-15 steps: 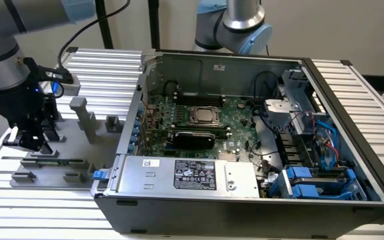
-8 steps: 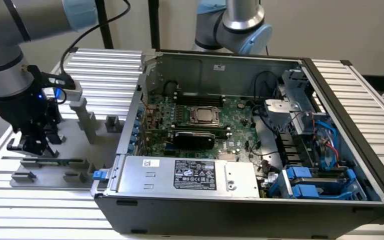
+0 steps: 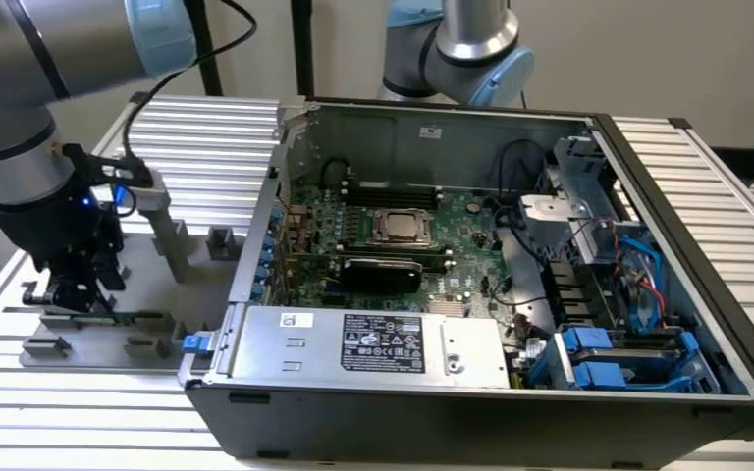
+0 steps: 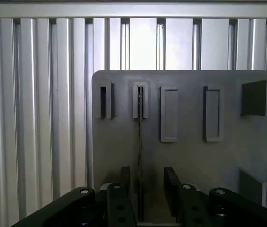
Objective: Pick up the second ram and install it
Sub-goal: 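Pick up the second ram and move it above second insertion slot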
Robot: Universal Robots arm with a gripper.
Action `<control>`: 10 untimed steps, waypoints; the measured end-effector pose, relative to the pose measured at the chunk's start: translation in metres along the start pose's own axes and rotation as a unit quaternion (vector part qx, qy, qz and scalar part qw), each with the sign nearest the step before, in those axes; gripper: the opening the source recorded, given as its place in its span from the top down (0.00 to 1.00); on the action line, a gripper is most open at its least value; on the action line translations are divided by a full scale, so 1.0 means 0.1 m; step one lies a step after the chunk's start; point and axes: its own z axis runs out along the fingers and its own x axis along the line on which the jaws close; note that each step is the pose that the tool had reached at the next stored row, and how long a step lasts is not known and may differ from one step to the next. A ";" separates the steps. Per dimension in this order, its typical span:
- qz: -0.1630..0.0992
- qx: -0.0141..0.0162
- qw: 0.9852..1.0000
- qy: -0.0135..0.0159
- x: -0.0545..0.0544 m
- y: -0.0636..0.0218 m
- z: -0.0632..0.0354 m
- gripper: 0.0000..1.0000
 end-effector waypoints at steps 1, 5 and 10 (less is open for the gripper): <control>0.000 0.000 1.000 0.000 0.00 0.002 0.019 0.00; 0.000 0.000 1.000 0.000 0.01 0.013 0.091 0.00; 0.000 0.000 1.000 0.000 0.02 0.043 0.184 0.00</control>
